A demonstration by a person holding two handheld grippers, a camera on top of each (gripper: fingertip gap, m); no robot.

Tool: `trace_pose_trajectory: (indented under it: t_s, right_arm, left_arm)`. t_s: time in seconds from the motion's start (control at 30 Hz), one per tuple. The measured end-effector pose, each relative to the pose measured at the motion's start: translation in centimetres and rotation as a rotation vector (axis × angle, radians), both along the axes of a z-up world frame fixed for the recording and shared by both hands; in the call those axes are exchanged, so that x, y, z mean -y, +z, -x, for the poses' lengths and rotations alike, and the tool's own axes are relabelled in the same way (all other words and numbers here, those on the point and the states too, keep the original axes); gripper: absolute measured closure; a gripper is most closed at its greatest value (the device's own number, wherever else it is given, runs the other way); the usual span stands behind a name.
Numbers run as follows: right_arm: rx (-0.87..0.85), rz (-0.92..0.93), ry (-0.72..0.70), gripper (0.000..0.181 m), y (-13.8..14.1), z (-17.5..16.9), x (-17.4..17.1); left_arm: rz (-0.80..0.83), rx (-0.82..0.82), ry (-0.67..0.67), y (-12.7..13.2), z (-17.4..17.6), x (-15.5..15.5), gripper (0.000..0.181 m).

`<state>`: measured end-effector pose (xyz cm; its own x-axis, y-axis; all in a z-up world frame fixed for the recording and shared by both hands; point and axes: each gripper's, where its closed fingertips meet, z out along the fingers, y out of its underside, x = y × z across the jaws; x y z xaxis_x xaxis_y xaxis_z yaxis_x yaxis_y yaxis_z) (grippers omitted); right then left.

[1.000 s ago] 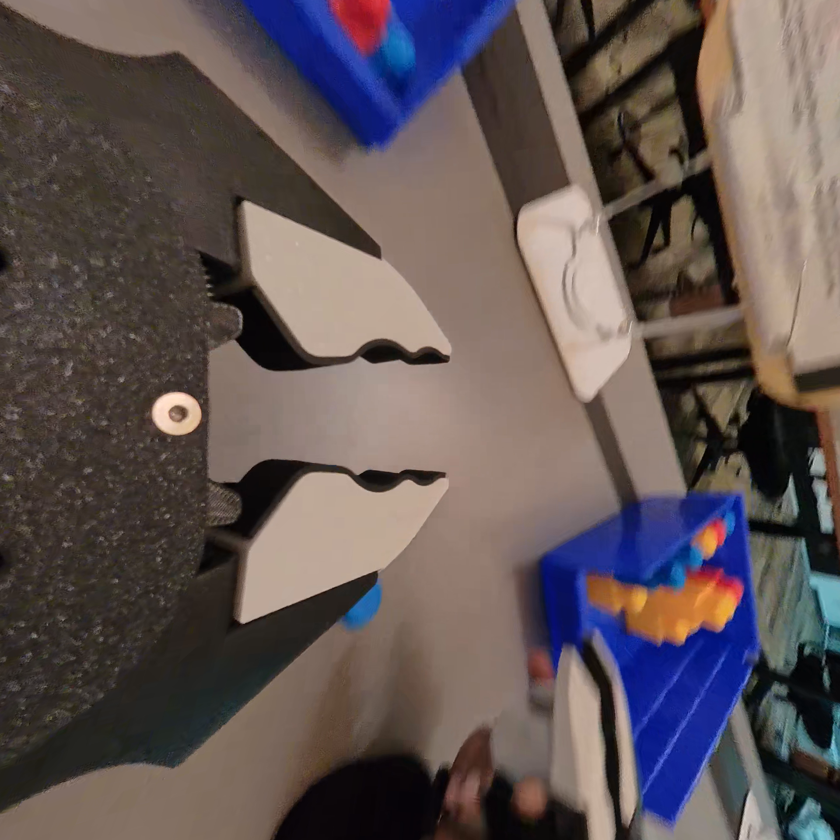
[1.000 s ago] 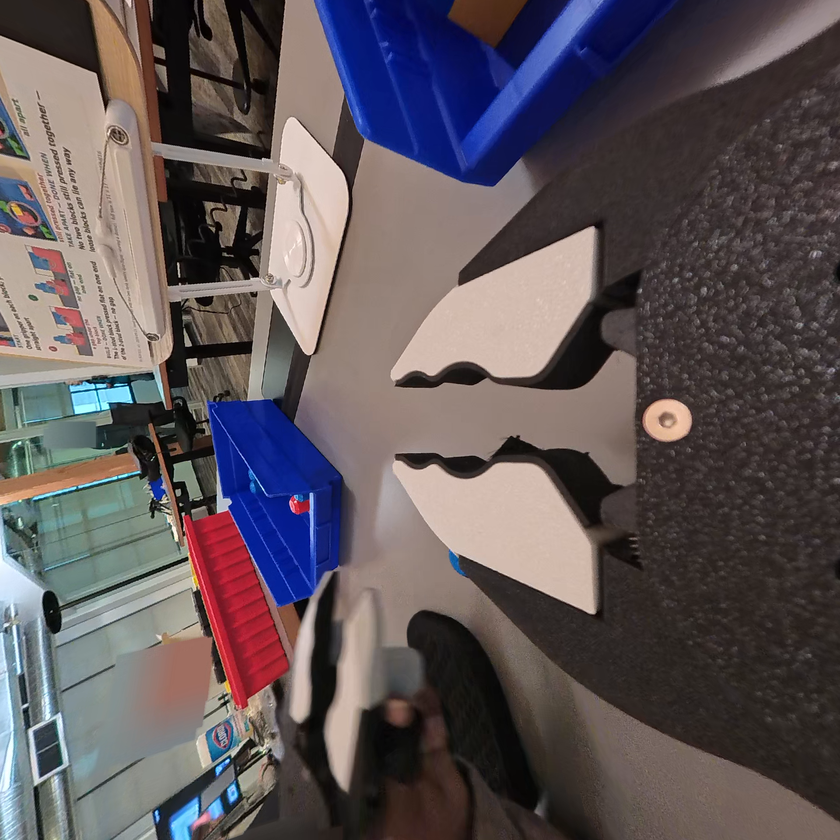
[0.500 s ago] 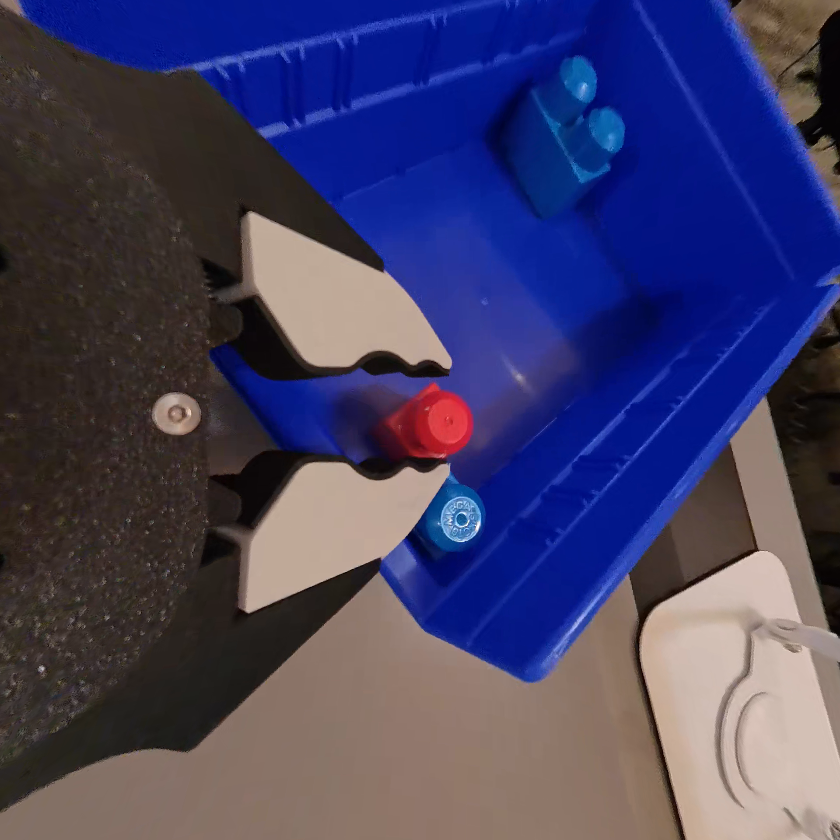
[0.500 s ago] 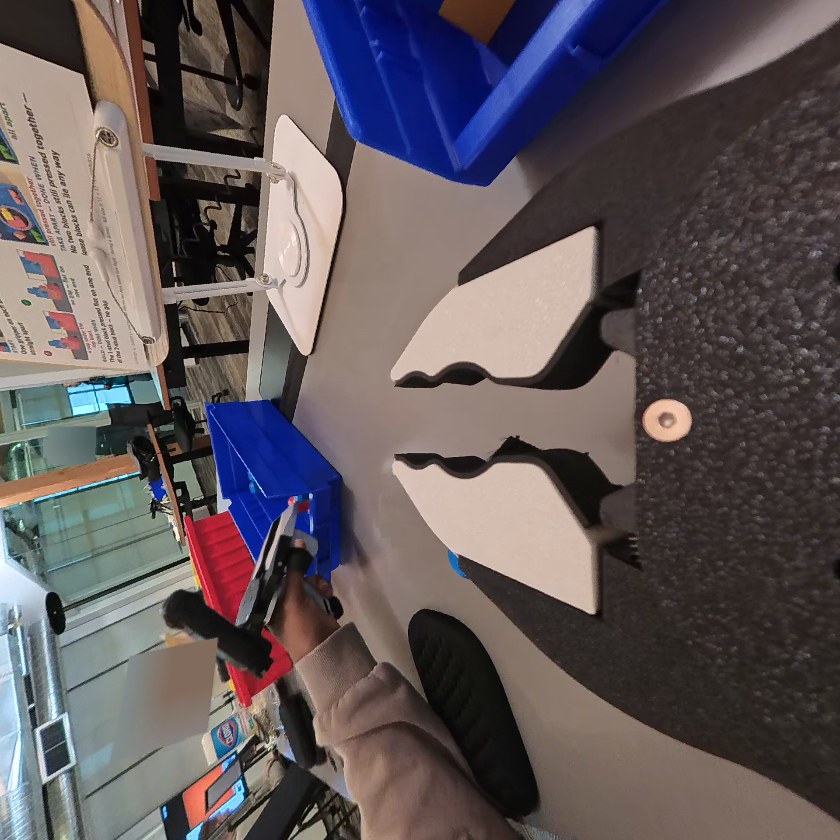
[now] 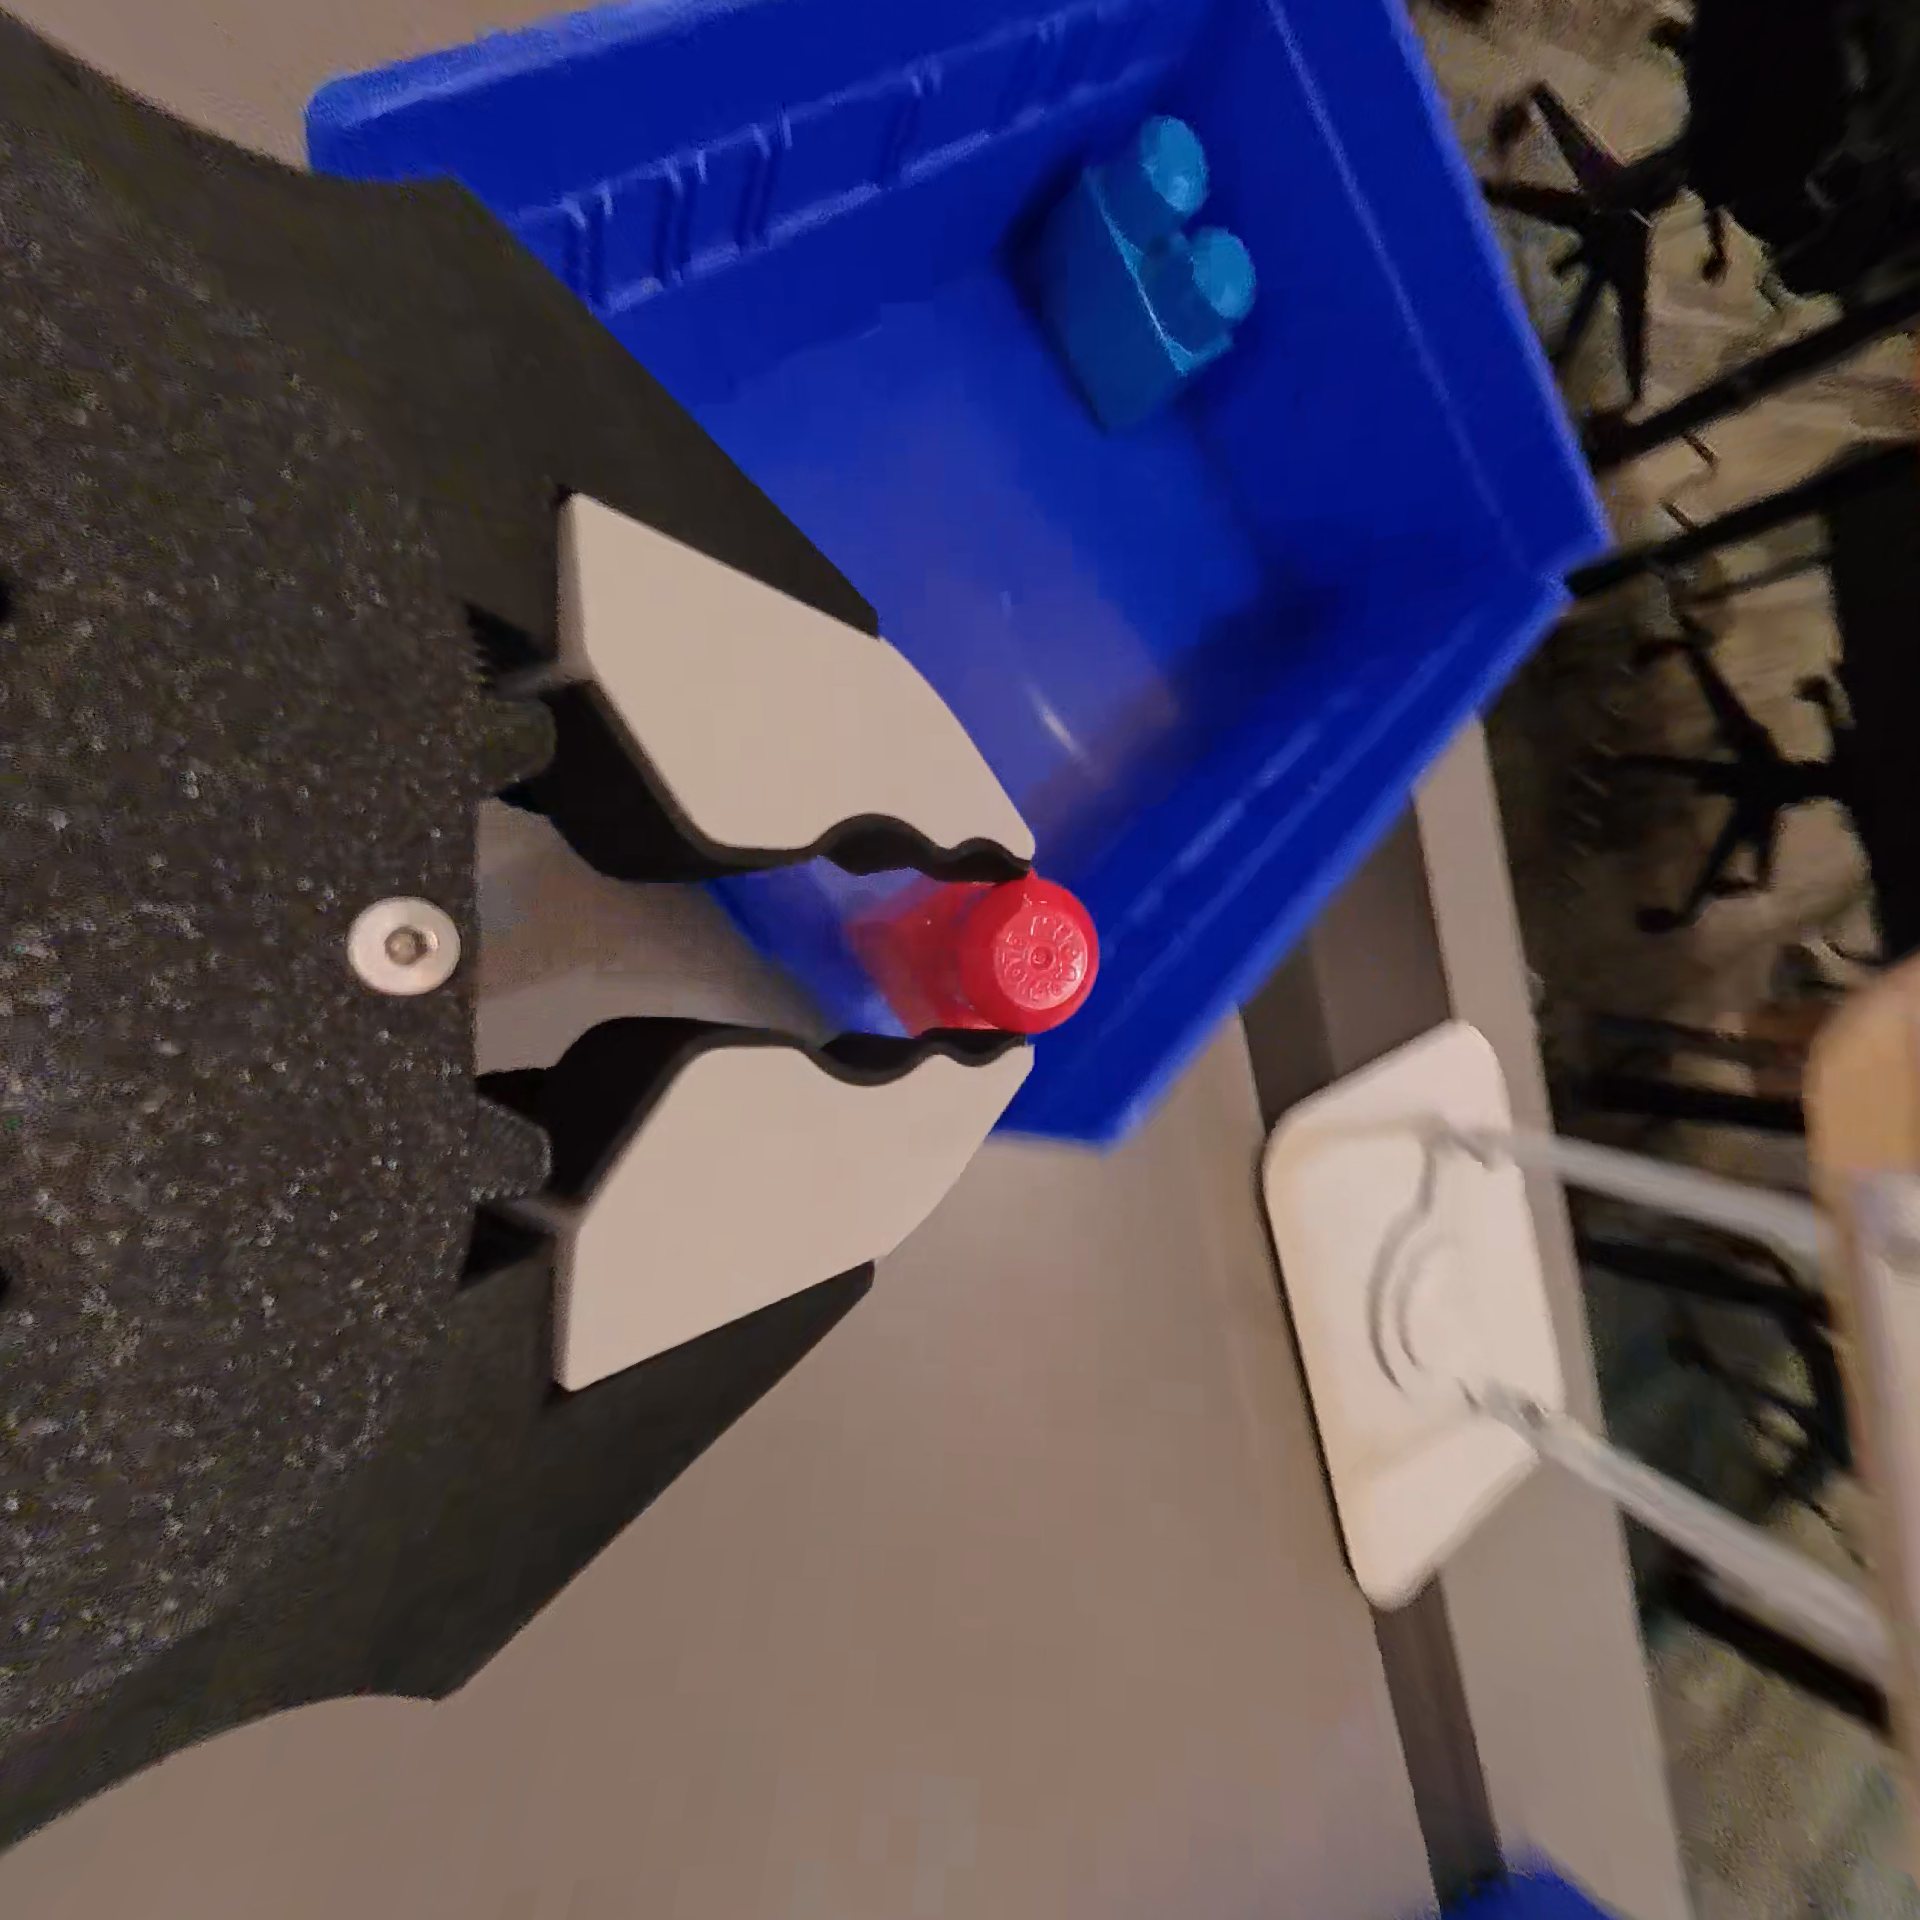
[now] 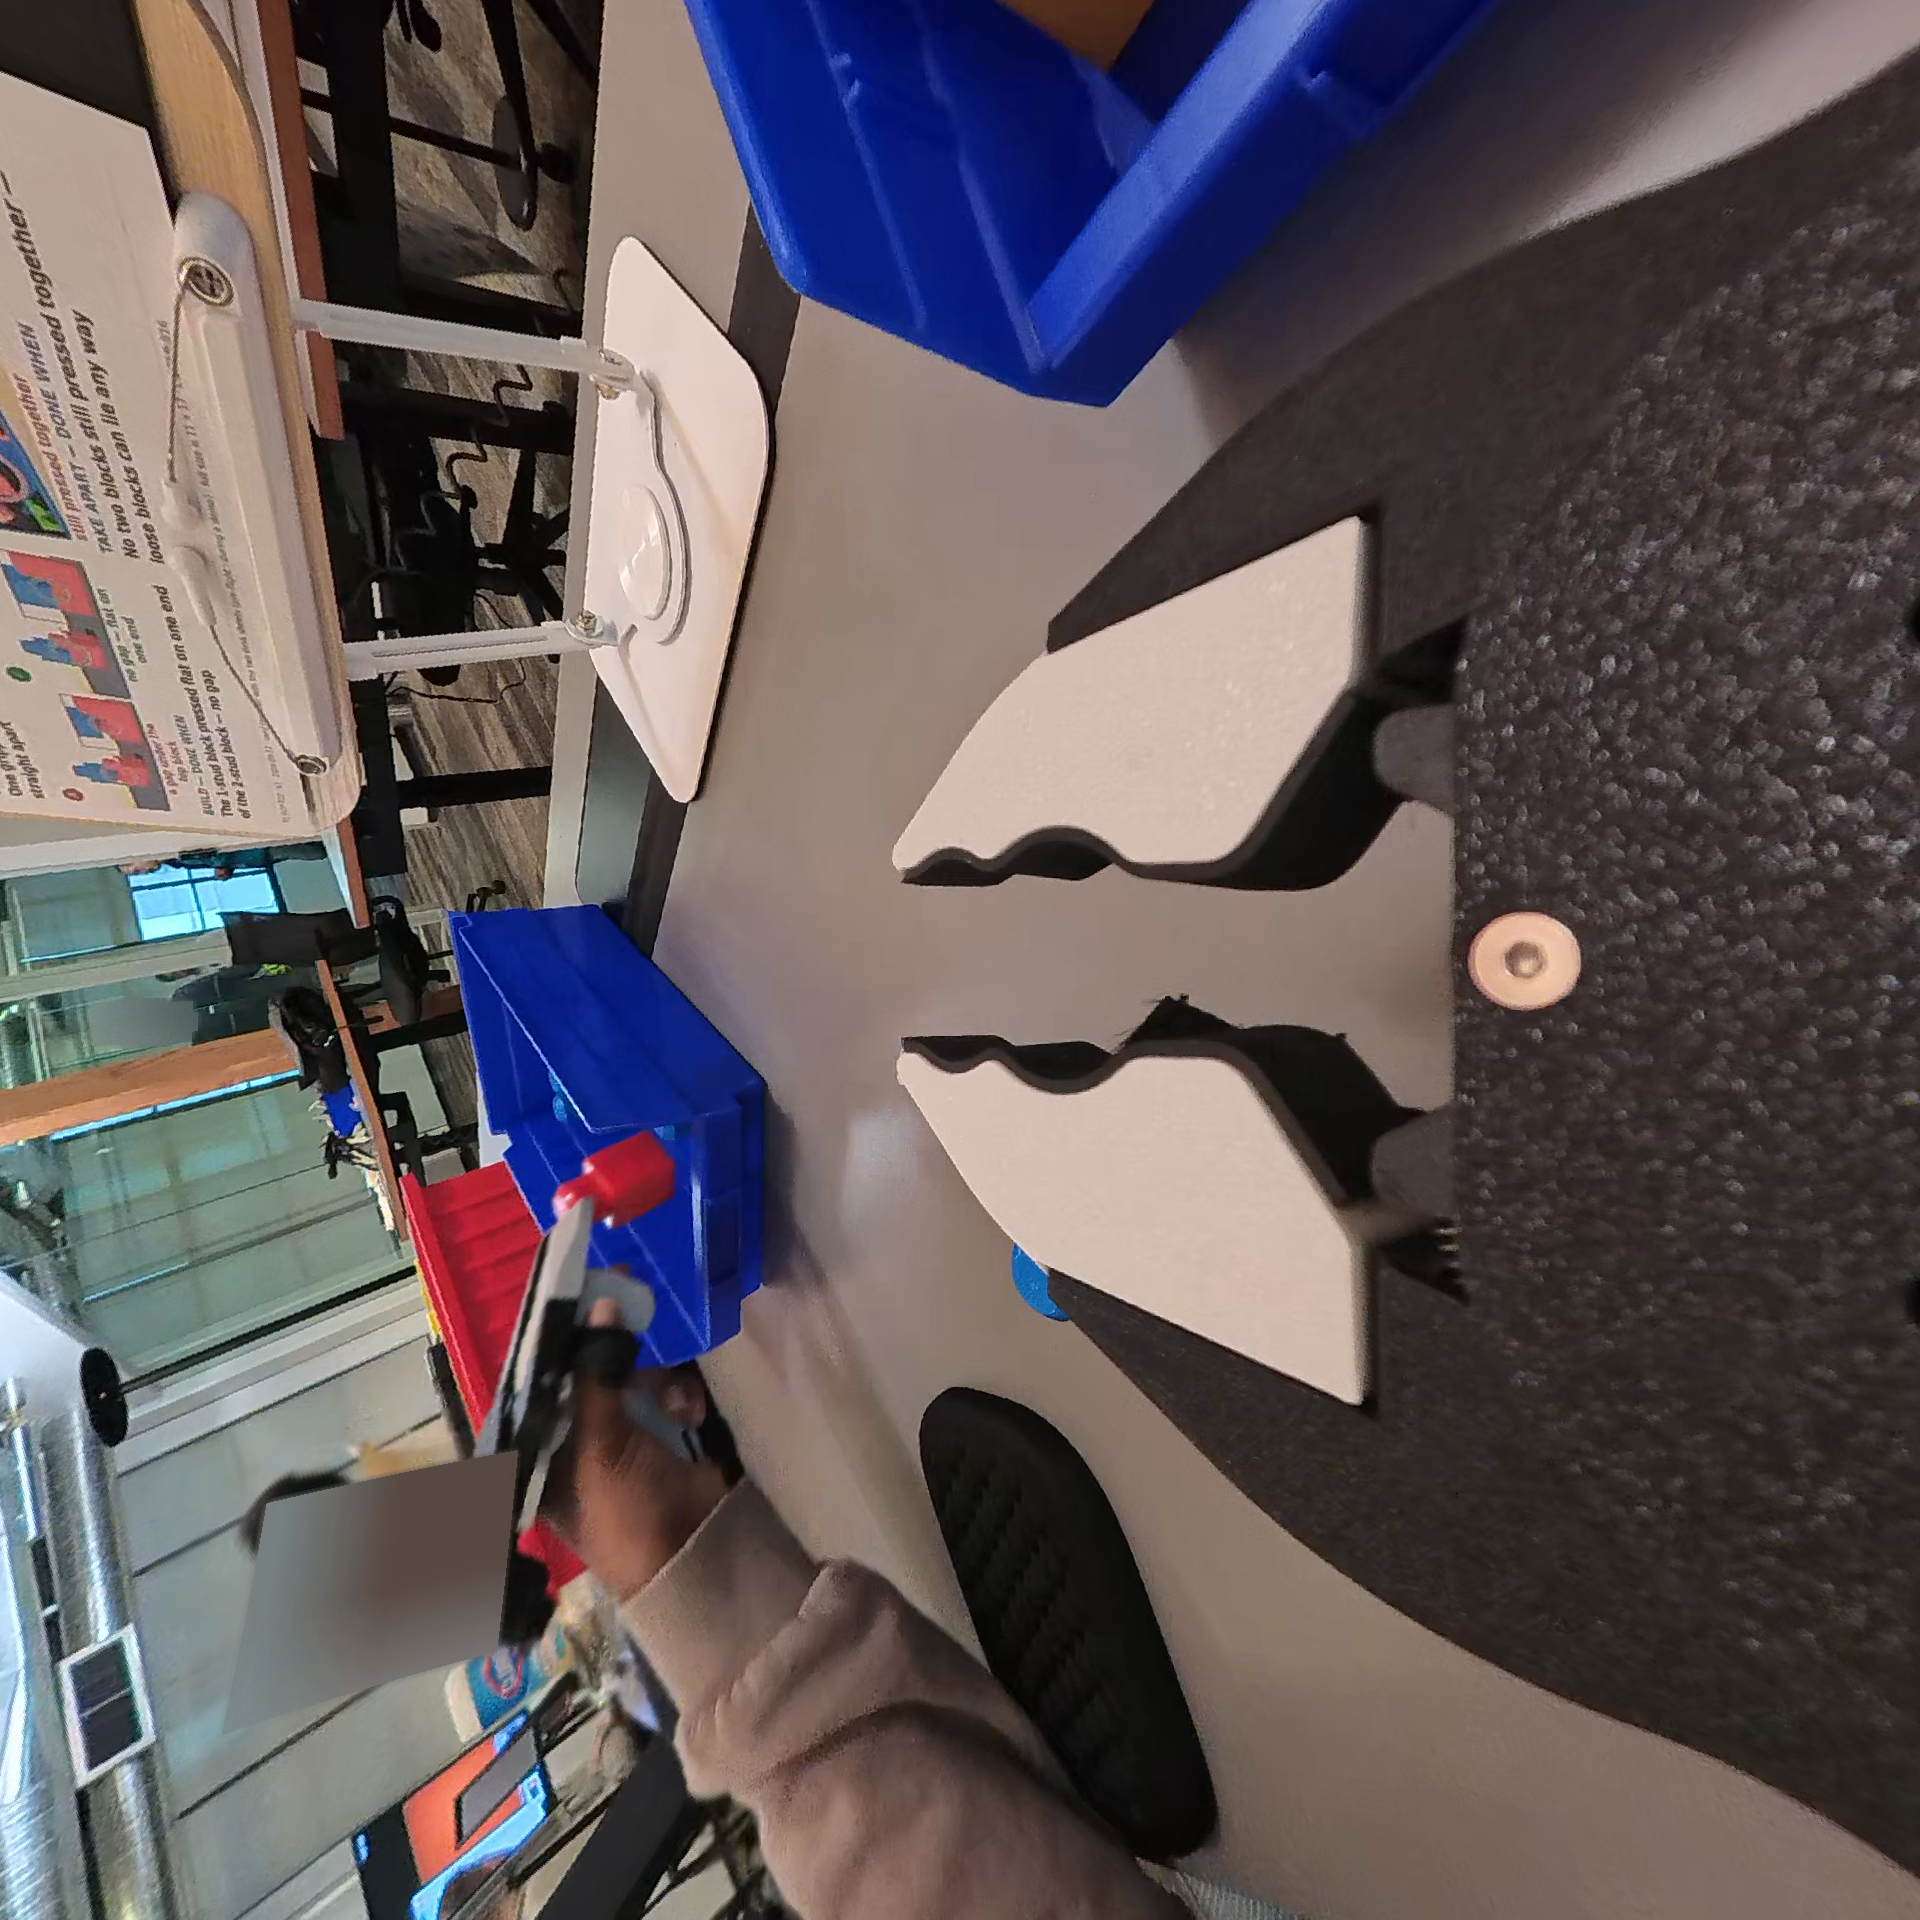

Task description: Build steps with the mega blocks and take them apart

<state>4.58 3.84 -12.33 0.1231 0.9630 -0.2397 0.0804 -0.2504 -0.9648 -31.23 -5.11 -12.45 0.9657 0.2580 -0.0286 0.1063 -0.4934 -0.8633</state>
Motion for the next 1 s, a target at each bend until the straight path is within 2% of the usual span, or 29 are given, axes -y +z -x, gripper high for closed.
trace_pose_trajectory:
  t_s: [0.07, 0.13, 0.27, 0.37, 0.47, 0.57, 0.6, 0.67, 0.77, 0.9, 1.0]
  right_arm:
    - [0.002, 0.000, 0.007, 0.154, -0.1, 0.1, 0.1]
    - [0.005, -0.010, 0.014, 0.154, 0.0, 0.1, 0.3]
    - [0.042, -0.087, 0.061, 0.155, 0.1, 0.4, 1.5]
    - [0.133, -0.140, 0.134, 0.155, -0.4, 0.8, 2.8]
    - [0.256, -0.194, 0.217, 0.149, -0.8, 1.3, 4.4]
    - [0.423, -0.252, 0.326, 0.136, -1.8, 1.8, 6.9]
    - [0.466, -0.255, 0.358, 0.134, -2.2, 2.2, 7.8]
    - [0.558, -0.263, 0.416, 0.125, -3.3, 2.9, 9.5]
    - [0.707, -0.286, 0.447, 0.118, -5.7, 3.8, 10.7]
    - [0.825, -0.293, 0.442, 0.137, -8.7, 4.6, 10.7]
    - [0.801, -0.285, 0.437, 0.147, -8.8, 4.6, 10.1]
  left_arm:
    - [-0.078, 0.040, -0.083, 2.1, -3.7, 0.4, 0.154]
    - [-0.122, 0.077, -0.175, 2.7, -8.0, 0.5, 0.154]
    - [-0.083, 0.136, -0.318, -0.1, -15.0, -0.2, 0.154]
    - [-0.044, 0.172, -0.352, -2.9, -17.6, -1.0, 0.154]
    - [-0.018, 0.196, -0.357, -5.2, -18.8, -1.3, 0.154]
    - [0.005, 0.190, -0.365, -6.6, -19.1, -1.3, 0.154]
    - [0.005, 0.187, -0.366, -6.8, -19.1, -1.3, 0.148]
    - [-0.027, 0.174, -0.359, -6.3, -18.9, -1.3, 0.134]
    - [-0.127, 0.166, -0.366, -4.7, -18.8, -1.3, 0.130]
    - [-0.207, 0.162, -0.435, -3.5, -19.6, -0.9, 0.132]
    - [-0.293, 0.114, -0.502, -2.0, -20.3, -0.5, 0.134]
